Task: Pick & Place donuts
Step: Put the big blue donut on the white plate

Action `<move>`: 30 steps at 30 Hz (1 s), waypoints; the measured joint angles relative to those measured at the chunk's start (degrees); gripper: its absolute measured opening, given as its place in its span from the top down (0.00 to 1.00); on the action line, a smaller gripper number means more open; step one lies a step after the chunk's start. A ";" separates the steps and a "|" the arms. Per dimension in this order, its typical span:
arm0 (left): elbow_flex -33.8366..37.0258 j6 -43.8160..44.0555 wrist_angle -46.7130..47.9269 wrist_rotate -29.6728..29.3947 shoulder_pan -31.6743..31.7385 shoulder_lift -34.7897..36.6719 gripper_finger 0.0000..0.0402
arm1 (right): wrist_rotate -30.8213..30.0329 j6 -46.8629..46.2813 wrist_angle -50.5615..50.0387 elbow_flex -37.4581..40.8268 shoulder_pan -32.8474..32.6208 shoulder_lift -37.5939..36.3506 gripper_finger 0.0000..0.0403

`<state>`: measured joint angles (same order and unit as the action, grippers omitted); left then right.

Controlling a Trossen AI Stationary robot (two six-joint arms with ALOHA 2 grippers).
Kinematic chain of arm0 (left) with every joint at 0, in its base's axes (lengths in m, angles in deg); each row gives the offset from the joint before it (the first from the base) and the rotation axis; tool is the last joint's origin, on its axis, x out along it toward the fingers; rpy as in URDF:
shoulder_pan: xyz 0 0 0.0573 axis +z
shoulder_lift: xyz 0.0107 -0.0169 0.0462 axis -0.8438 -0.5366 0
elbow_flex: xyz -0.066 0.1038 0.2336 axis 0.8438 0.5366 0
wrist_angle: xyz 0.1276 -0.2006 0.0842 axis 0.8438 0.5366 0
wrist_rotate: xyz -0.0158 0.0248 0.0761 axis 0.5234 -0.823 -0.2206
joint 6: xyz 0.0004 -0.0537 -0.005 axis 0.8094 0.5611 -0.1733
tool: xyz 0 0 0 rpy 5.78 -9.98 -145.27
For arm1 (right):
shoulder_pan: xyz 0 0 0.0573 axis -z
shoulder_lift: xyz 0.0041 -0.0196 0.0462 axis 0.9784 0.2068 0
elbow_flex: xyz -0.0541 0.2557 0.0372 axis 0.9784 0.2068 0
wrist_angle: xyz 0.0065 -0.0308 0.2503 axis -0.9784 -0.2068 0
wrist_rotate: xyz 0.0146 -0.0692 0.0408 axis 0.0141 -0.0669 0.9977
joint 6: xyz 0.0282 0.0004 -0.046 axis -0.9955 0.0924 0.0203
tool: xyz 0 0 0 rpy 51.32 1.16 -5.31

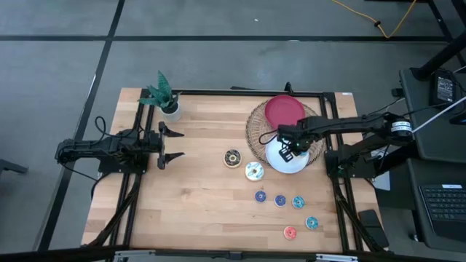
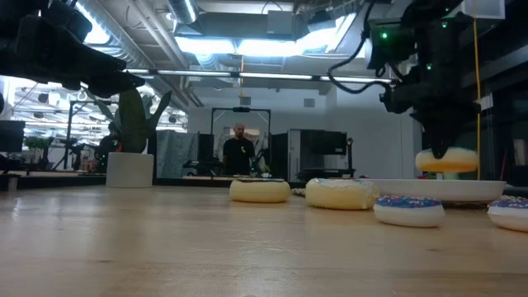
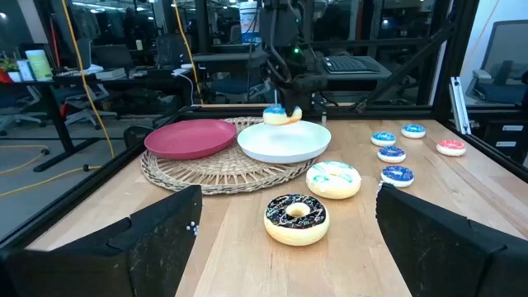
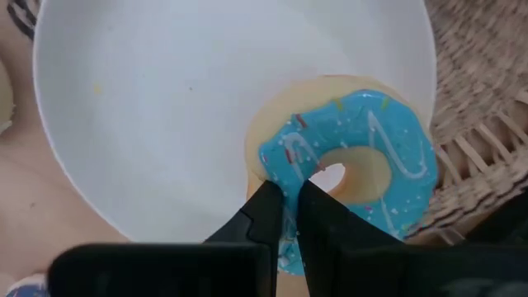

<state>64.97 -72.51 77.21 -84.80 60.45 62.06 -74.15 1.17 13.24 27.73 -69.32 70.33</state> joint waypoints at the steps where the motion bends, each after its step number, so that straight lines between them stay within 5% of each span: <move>1: 0.00 0.00 0.00 0.00 0.01 0.00 0.12 | 0.00 0.00 0.39 0.62 0.05 0.00 0.91; 25: 0.02 0.00 0.00 0.00 0.00 0.02 0.12 | 0.16 3.11 6.21 3.94 0.51 3.61 0.91; 30: -0.01 0.00 0.00 0.00 0.02 0.01 0.12 | 1.35 3.20 6.16 3.94 0.51 3.61 0.83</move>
<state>64.96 -72.51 77.21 -84.80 60.47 62.07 -72.80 4.37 19.40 31.67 -68.81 73.94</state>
